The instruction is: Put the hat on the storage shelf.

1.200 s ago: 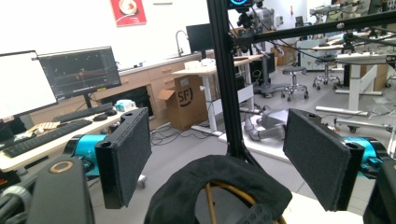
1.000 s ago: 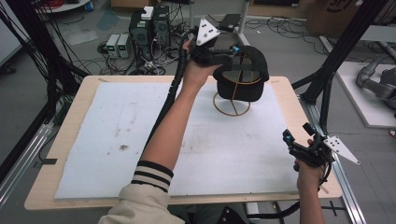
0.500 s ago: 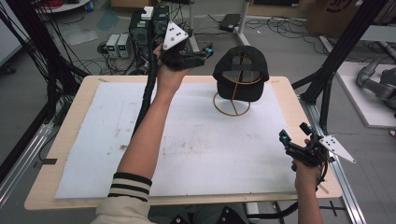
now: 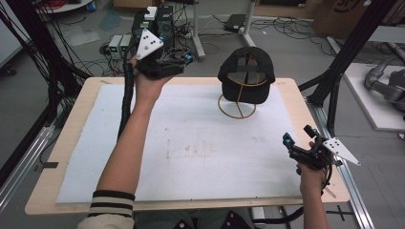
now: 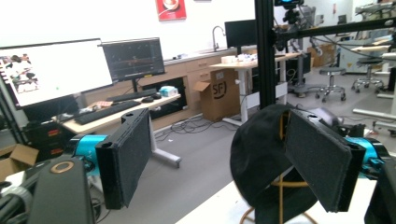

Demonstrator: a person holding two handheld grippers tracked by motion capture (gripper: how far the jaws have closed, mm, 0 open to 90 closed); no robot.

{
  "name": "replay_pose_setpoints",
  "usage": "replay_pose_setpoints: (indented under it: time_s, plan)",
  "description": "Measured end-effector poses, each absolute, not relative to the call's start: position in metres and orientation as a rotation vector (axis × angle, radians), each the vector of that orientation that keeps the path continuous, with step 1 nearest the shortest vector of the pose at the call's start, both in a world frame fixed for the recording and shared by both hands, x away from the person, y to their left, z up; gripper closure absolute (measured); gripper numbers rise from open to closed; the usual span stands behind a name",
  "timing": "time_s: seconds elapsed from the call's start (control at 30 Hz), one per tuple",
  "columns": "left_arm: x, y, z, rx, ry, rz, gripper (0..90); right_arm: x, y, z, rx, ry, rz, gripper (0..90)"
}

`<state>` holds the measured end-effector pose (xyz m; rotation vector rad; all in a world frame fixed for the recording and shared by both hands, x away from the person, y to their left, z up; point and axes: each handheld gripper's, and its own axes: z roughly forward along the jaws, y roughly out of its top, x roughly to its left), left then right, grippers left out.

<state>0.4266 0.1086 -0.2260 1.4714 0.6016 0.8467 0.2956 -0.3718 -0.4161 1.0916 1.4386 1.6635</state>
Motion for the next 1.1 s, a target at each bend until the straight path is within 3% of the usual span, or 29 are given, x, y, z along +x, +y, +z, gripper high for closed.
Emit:
replay_pose_setpoints:
  time_s: [1.1]
  plan:
    - [0.344,0.223,-0.274,1.408,0.721,0.931,23.2,0.296,-0.364,-0.415,1.077,1.461,1.663,3.7]
